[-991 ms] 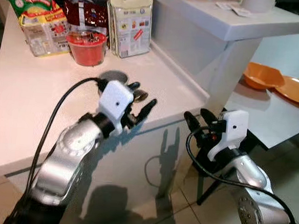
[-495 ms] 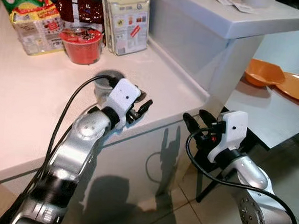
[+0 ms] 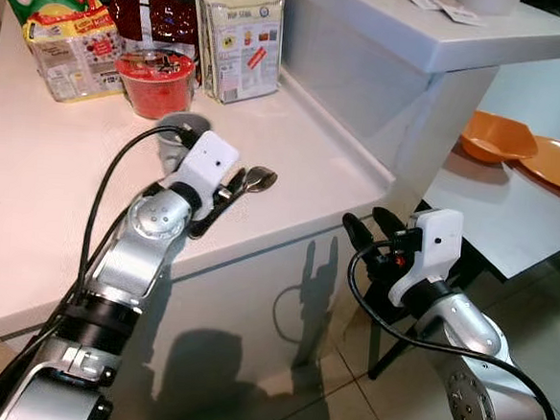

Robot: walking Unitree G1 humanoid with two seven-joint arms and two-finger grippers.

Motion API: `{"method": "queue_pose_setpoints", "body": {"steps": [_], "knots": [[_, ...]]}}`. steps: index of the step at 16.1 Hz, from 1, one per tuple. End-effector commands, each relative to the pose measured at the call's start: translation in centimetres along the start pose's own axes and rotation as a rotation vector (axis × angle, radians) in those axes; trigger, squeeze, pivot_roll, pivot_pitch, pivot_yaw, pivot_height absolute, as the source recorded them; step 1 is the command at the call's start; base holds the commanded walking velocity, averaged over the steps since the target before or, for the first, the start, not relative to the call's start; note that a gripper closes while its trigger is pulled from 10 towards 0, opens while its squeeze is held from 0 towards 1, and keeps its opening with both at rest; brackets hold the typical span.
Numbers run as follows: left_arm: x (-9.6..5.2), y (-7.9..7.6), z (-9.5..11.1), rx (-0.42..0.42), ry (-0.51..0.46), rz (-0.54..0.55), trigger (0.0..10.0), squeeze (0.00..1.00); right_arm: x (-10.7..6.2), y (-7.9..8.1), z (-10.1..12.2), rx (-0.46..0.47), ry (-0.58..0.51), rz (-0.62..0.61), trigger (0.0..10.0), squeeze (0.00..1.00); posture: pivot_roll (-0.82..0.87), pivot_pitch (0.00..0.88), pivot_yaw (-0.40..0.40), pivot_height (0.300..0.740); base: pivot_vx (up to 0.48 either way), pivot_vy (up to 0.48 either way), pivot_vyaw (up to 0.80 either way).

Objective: Setting the table

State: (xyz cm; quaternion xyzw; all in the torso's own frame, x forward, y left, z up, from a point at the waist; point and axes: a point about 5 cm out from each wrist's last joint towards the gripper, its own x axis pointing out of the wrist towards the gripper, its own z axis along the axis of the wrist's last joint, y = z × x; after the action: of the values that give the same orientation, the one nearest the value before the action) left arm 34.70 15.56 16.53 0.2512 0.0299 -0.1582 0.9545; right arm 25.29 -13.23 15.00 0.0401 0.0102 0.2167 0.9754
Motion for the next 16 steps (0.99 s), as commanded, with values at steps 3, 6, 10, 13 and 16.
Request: {"method": "queue_pose_setpoints", "body": {"steps": [3, 6, 10, 13, 16], "knots": [[0.0, 0.9, 1.1, -0.070, -0.071, 0.016, 10.0, 0.00, -0.4, -0.3, 0.6, 0.041, -0.020, 0.002, 10.0, 0.00, 0.04, 0.000, -0.032, 0.740, 0.000, 0.000, 0.00], [-1.2, 0.3, 2.4, -0.200, -0.192, -0.162, 10.0, 0.00, -1.6, 0.0, 0.7, 0.094, 0.030, 0.202, 10.0, 0.00, 0.04, 0.000, -0.038, 0.740, 0.000, 0.000, 0.00], [-2.2, -1.1, 1.3, -0.155, -0.128, -0.355, 10.0, 0.00, -3.1, 0.4, -1.4, -0.043, 0.255, 0.332, 10.0, 0.00, 0.04, 0.000, -0.042, 0.740, 0.000, 0.000, 0.00], [-1.2, -0.9, 0.5, -0.102, -0.052, -0.262, 10.0, 0.00, -3.2, 0.2, -1.4, -0.060, 0.282, 0.308, 10.0, 0.00, 0.03, 0.000, -0.042, 0.740, 0.000, 0.000, 0.00], [-0.6, -0.9, 0.2, -0.104, 0.006, -0.242, 10.0, 0.00, -3.0, 0.2, -1.5, -0.059, 0.281, 0.296, 10.0, 0.00, 0.03, 0.000, -0.030, 0.740, 0.000, 0.000, 0.00]]}}
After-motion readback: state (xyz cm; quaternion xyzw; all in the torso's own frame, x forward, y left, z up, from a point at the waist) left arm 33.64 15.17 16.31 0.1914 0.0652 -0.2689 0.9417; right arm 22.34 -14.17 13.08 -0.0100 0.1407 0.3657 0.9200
